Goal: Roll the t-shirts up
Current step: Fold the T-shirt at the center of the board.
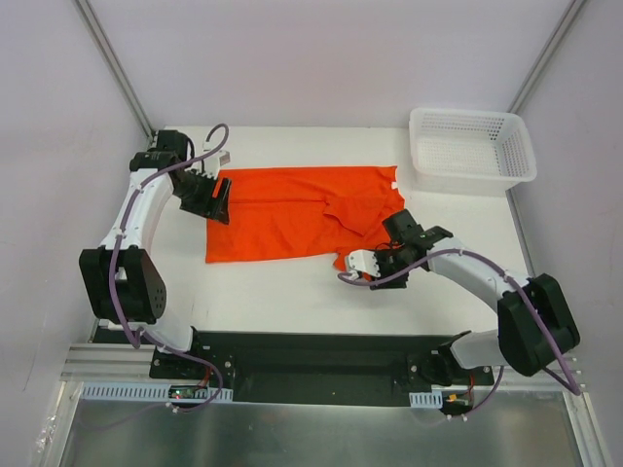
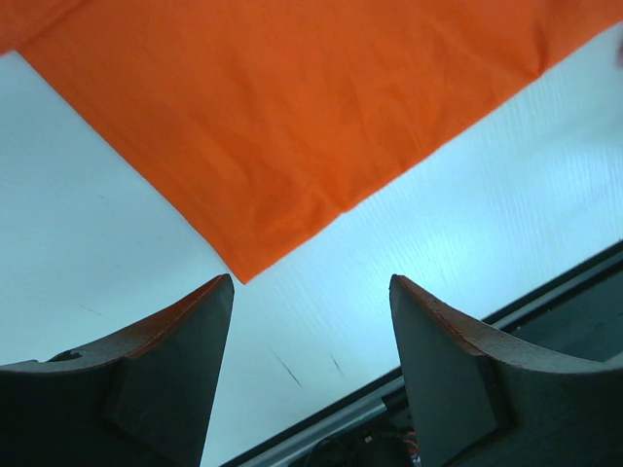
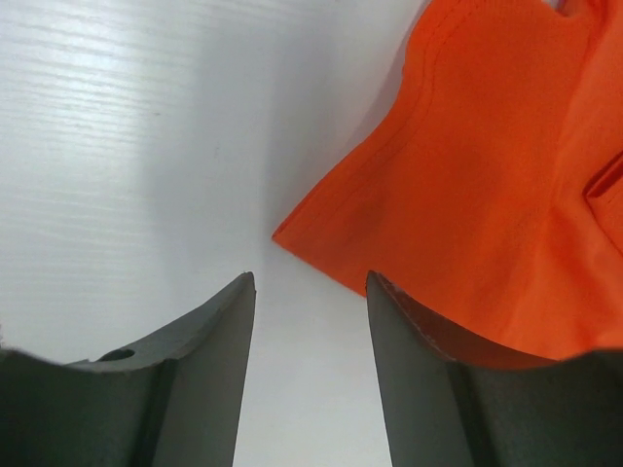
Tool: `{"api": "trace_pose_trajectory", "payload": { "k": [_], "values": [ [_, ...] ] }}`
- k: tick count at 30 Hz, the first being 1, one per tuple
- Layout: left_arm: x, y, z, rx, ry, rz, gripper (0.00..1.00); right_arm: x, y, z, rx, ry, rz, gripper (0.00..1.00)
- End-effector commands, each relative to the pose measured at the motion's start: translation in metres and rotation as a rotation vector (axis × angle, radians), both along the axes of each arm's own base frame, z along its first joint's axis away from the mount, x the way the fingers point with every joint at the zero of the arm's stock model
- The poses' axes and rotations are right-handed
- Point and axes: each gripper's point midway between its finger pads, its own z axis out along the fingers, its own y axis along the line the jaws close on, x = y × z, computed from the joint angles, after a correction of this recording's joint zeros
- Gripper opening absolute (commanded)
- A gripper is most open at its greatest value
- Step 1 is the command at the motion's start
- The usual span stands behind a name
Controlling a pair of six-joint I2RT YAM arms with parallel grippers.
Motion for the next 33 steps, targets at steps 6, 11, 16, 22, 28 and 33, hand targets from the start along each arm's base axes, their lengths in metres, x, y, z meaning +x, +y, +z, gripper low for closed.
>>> {"api": "trace_pose_trajectory", "payload": {
  "k": [6,11,16,22,28,33],
  "values": [
    [-0.036,0.003,0.003,-0.039,0.007,0.037,0.65,0.007,0.004,-0.003,-0.103,0.025,0.072,0.46],
    [-0.041,0.011,0.006,-0.022,-0.018,0.060,0.65,-0.005,0.002,-0.004,-0.111,0.079,0.090,0.43],
    [-0.044,0.025,0.007,-0.003,-0.028,0.102,0.65,-0.010,0.005,-0.008,-0.127,0.106,0.096,0.43],
    [-0.050,0.035,-0.004,-0.001,0.013,0.157,0.66,-0.001,0.006,-0.021,-0.164,0.130,0.060,0.48],
    [-0.060,0.047,-0.024,0.022,0.097,0.265,0.68,0.001,0.001,-0.036,-0.216,0.142,0.052,0.41],
    [-0.067,0.047,-0.034,-0.051,0.152,0.361,0.69,0.010,0.002,-0.047,-0.239,0.132,-0.005,0.22]
  ]
}}
